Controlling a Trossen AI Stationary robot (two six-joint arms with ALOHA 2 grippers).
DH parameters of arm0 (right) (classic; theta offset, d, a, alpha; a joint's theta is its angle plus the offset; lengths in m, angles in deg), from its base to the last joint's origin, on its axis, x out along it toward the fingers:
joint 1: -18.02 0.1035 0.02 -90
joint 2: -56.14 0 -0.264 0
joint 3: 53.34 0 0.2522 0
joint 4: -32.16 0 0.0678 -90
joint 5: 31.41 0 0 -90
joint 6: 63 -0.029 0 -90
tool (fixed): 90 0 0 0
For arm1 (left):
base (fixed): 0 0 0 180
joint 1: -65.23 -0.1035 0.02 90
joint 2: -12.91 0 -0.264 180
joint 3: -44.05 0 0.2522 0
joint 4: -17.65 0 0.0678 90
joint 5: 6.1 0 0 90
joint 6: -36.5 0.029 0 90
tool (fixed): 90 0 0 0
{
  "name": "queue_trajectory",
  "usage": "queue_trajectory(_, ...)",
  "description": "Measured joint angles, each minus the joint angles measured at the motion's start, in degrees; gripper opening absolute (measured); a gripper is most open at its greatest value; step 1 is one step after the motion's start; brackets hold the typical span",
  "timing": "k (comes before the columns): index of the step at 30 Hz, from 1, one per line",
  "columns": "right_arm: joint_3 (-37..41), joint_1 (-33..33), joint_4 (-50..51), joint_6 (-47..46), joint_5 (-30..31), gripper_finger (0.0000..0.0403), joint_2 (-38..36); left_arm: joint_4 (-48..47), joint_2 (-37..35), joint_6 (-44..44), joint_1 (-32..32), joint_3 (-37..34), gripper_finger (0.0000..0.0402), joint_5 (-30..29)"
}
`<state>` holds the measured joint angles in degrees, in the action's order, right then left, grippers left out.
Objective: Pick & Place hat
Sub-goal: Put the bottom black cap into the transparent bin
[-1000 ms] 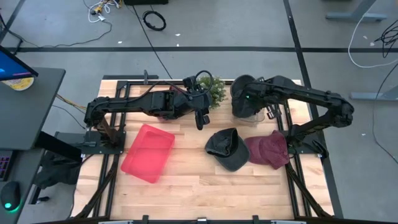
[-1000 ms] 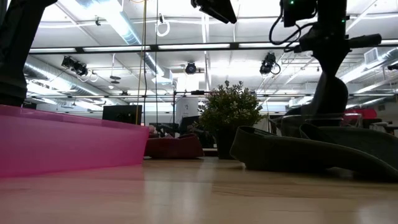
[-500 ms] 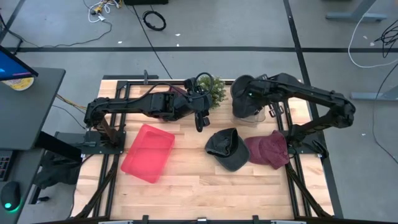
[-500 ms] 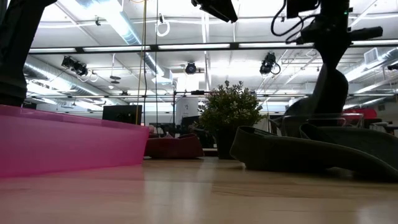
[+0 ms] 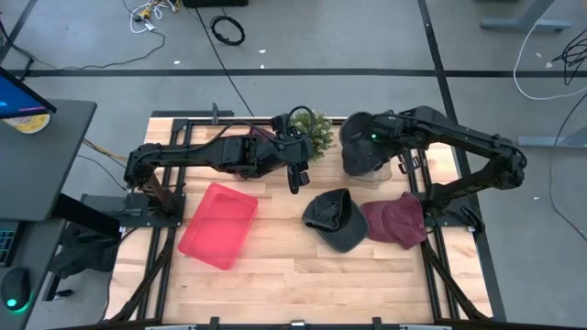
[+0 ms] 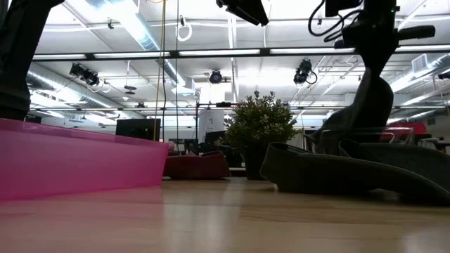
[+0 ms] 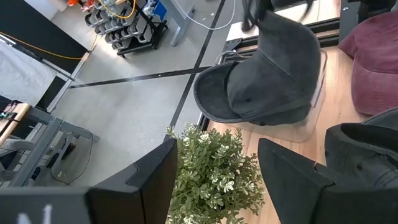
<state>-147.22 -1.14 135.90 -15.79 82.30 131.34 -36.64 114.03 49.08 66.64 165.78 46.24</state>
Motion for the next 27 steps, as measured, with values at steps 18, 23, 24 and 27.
queue_trajectory(18,10.5,-6.7,-11.0,12.4,-1.3,0.0001,8.3,0.1,0.0,-0.5,0.0,0.0,0.0227,0.0)
queue_trajectory(23,11.6,-9.7,-16.7,11.2,-4.4,0.0000,9.9,0.1,0.0,-0.9,0.0,0.0,0.0227,0.0)
queue_trajectory(24,12.0,-10.2,-18.7,10.3,-4.4,0.0003,9.9,0.1,0.0,-1.0,0.0,0.0,0.0227,0.0)
queue_trajectory(27,12.6,-11.3,-25.2,7.7,-4.7,0.0023,9.9,0.1,0.0,-1.2,0.0,0.0,0.0227,0.0)
